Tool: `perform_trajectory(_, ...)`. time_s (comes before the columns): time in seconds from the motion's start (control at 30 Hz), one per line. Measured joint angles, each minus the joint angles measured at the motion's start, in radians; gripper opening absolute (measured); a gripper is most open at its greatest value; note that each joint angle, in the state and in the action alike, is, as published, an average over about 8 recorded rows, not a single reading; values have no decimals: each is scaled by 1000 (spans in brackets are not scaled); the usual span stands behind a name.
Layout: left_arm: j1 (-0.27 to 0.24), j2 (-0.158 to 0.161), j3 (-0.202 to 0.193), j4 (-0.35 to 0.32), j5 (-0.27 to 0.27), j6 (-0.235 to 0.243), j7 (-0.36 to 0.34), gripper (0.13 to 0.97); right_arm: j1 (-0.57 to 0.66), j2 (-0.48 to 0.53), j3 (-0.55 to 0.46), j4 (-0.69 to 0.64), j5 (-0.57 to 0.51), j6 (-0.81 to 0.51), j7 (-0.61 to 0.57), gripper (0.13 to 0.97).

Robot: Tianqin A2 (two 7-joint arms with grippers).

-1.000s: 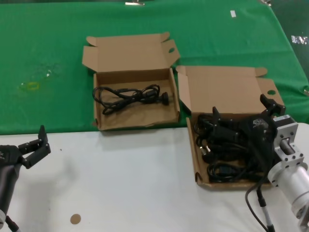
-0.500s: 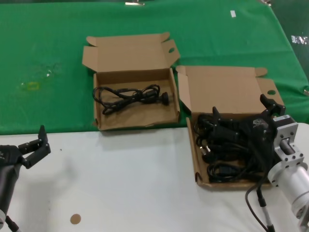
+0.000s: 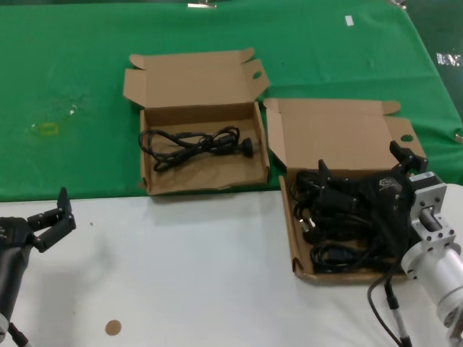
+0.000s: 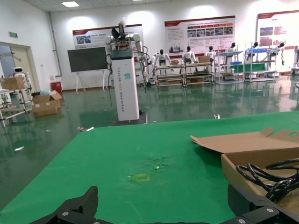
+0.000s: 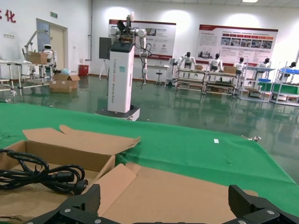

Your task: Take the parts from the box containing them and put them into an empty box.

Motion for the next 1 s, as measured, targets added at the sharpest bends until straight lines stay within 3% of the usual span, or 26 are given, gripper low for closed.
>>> perform_trajectory(1.0,0,0,0,0,0,0,0,966,0,0,0,0,0,0,0,966)
